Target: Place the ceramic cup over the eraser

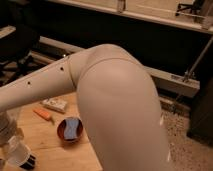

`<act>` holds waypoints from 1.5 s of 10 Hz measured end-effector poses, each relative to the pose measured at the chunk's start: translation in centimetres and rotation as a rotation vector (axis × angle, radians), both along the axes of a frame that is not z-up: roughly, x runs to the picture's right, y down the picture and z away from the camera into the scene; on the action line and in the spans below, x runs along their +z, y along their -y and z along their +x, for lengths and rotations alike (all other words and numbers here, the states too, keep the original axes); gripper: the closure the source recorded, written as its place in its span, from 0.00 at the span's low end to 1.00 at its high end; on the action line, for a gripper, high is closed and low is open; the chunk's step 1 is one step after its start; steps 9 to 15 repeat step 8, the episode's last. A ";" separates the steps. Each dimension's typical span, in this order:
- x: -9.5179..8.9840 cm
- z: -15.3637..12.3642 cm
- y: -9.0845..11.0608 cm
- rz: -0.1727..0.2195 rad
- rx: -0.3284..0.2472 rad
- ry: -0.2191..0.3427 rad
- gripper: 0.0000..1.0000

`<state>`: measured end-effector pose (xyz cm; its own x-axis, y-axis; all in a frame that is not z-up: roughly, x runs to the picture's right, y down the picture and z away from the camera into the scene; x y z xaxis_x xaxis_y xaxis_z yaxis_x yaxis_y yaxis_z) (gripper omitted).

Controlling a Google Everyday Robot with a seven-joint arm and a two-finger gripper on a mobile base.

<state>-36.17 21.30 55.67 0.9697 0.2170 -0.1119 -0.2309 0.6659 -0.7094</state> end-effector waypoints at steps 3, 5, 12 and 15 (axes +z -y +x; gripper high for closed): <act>0.1 0.4 -0.5 0.000 -0.046 -0.031 0.20; 0.1 0.1 -0.4 -0.007 -0.035 -0.036 0.20; 0.1 0.0 -0.4 -0.008 -0.033 -0.033 0.20; 0.1 0.0 -0.4 -0.008 -0.033 -0.033 0.20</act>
